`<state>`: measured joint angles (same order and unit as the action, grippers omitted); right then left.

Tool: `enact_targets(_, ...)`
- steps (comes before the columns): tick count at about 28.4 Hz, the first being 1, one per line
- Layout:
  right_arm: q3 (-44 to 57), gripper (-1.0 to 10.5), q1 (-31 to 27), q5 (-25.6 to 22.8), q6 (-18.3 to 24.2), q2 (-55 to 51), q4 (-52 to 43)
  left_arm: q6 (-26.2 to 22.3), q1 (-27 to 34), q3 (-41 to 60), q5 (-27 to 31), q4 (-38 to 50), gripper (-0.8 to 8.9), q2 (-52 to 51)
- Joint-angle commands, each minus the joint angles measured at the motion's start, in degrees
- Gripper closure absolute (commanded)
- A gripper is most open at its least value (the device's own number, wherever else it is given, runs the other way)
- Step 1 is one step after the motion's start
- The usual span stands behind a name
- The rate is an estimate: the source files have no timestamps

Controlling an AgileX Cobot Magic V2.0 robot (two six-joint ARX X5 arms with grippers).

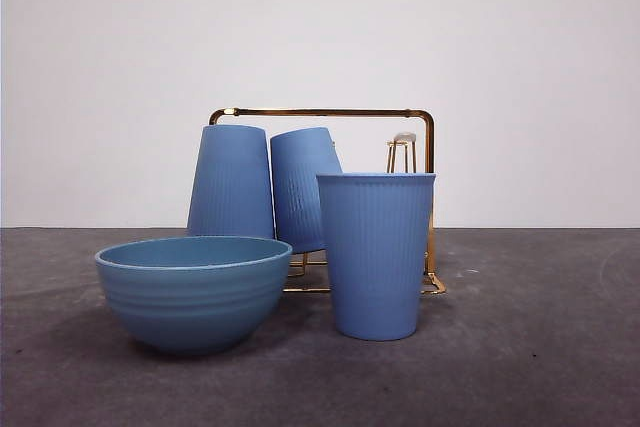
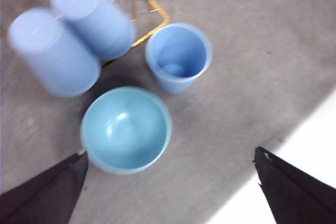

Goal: Right arm lift cup from the cupboard, then place it on the right of the bowl

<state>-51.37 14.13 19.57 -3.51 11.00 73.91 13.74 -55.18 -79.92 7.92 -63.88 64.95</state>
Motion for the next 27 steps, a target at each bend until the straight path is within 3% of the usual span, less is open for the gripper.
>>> enact_targets(1,-0.8,5.3,0.1,0.5,1.0,0.0,-0.6,4.8,-0.7,12.7,2.7,4.0,3.17,-9.8)
enact_targets(7,-0.8,5.3,0.1,0.2,2.5,0.0,-0.6,10.3,-0.7,29.1,7.9,6.6,3.17,-29.7)
enact_targets(13,-0.8,5.3,0.1,0.0,2.5,0.0,-1.0,12.9,-0.7,33.9,11.2,6.2,3.2,-44.3)
enact_targets(14,-0.8,5.8,0.1,0.0,2.5,0.0,-1.0,12.9,-0.7,33.9,11.2,6.1,4.39,-46.2)
enact_targets(15,-0.8,8.3,0.1,0.1,2.6,0.0,-1.0,12.9,-0.7,33.9,11.1,5.6,7.01,-47.4)
enact_targets(16,-0.8,9.1,0.1,0.1,3.3,0.0,-1.0,13.1,-0.7,33.9,11.1,4.8,7.8,-48.3)
enact_targets(27,-0.8,9.3,0.1,-0.1,2.7,0.0,-1.0,13.1,-0.6,33.9,11.1,5.7,8.06,-49.0)
